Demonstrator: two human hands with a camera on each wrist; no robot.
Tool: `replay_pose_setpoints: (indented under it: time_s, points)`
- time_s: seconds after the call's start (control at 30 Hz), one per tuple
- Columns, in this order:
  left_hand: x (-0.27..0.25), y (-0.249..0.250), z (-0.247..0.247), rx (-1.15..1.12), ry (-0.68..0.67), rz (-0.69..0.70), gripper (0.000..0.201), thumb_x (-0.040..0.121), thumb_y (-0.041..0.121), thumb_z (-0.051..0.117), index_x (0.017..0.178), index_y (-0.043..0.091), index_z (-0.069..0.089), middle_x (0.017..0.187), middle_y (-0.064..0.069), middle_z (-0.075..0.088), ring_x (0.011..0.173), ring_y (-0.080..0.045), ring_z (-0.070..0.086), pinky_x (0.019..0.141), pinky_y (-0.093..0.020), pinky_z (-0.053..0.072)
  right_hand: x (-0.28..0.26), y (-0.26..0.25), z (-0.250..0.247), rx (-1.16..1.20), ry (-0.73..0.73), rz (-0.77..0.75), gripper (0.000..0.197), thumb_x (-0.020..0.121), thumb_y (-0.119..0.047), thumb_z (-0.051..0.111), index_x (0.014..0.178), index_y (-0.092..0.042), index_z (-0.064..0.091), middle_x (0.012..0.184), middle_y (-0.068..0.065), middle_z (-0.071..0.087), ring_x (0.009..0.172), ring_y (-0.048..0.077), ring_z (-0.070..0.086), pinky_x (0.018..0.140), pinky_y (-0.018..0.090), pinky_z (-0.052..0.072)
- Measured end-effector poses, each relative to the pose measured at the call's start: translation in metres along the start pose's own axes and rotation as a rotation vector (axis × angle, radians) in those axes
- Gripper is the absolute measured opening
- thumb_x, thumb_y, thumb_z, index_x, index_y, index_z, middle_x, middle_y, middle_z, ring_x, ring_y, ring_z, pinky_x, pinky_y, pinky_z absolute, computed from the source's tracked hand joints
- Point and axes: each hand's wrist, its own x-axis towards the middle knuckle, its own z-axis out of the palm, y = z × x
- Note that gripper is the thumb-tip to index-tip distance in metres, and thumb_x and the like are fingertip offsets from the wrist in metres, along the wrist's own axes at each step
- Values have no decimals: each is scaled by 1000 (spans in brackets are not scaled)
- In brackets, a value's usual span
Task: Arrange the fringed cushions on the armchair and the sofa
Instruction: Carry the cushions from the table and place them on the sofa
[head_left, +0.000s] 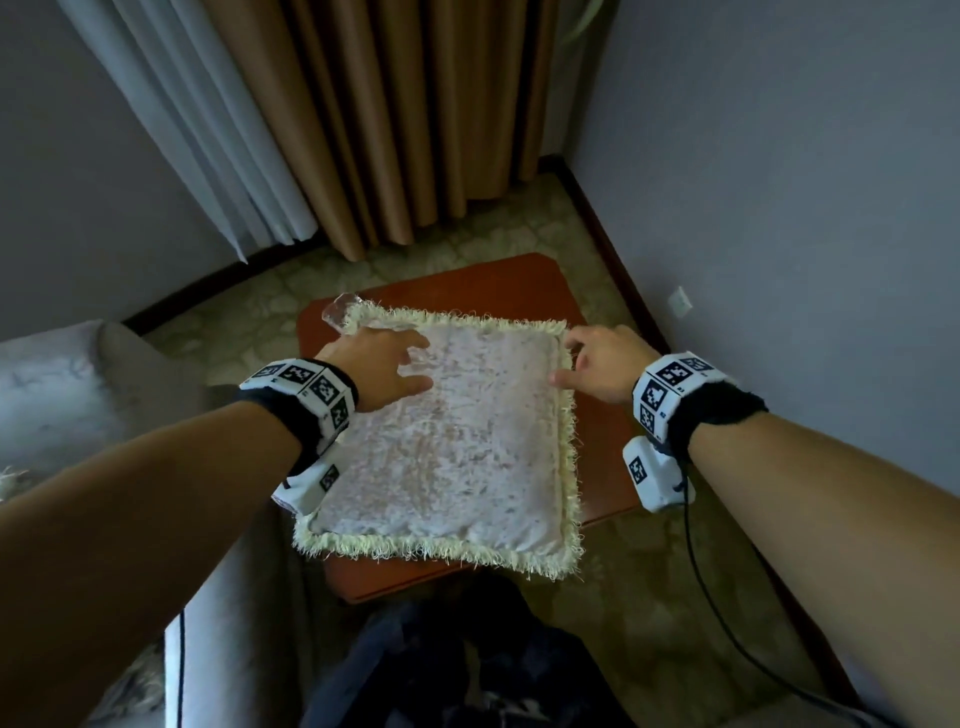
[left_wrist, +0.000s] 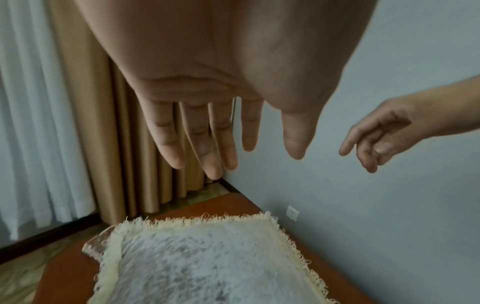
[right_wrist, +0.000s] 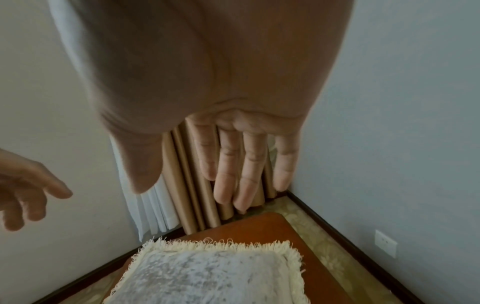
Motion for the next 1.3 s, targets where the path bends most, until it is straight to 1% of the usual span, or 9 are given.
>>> replay_pose_setpoints:
  time_s: [0.23,0.33,0.43,0.67,0.77,0.87,0.97,1.07,1.3]
  points:
    - [58,-47,50,-150,50,-112,60,84,70,55,136,40,49,139,2,51,111,-22,62,88,-46,55,63,5,36,152,-12,82,72,85,-60,64,143,-19,46,127,6,65,112,28,62,93,35,47]
    - [89,-76,86,-219,104,-172,66,83,70,57,140,39,46,149,0,36,122,-27,55,95,-47,52,92,4,68,310,-21,166,77,88,-52,66,151,-22,34,147,11,46,128,31,50,96,35,42]
    - [119,-109,133,-298,75,-247,77,77,73,62,145,48,34,152,-2,20,134,-34,41,100,-51,49,122,11,115,378,-25,279,90,82,-60,68,156,-37,20,159,12,20,140,38,33,108,47,36]
    - [162,-153,219,-447,-26,-418,108,59,79,72,143,66,5,160,5,-3,146,-39,15,112,-57,32,177,35,215,469,-55,496,108,63,-79,69,143,-68,-2,165,8,-6,148,48,0,110,70,24]
    - [174,-158,237,-570,-34,-475,115,56,73,79,140,72,0,162,1,-11,148,-41,11,114,-59,27,189,38,239,584,-60,541,114,60,-79,72,140,-70,-9,165,9,-15,149,48,-5,109,75,18]
    - [185,-155,241,-692,-59,-507,119,59,65,83,140,71,-5,162,-14,6,145,-41,26,111,-55,33,198,38,248,698,-35,548,116,62,-73,73,141,-69,-11,166,11,-10,149,46,-7,109,72,15]
    - [188,-151,239,-741,-20,-486,119,63,60,84,143,68,-3,151,-15,32,136,-38,40,106,-50,36,196,39,249,749,19,537,114,64,-69,74,143,-67,-8,167,9,-5,150,39,-12,112,68,12]
    - [184,-144,229,-748,4,-469,118,64,56,85,146,65,1,150,-11,34,134,-34,43,100,-38,35,185,36,242,784,74,516,110,66,-67,75,147,-63,1,167,0,-4,150,38,-5,113,62,18]
    - [182,-94,168,-729,21,-304,114,65,51,86,145,67,6,149,-12,31,137,-36,38,110,-44,35,128,41,198,843,295,566,107,69,-59,79,150,-59,10,164,13,9,147,38,21,106,32,30]
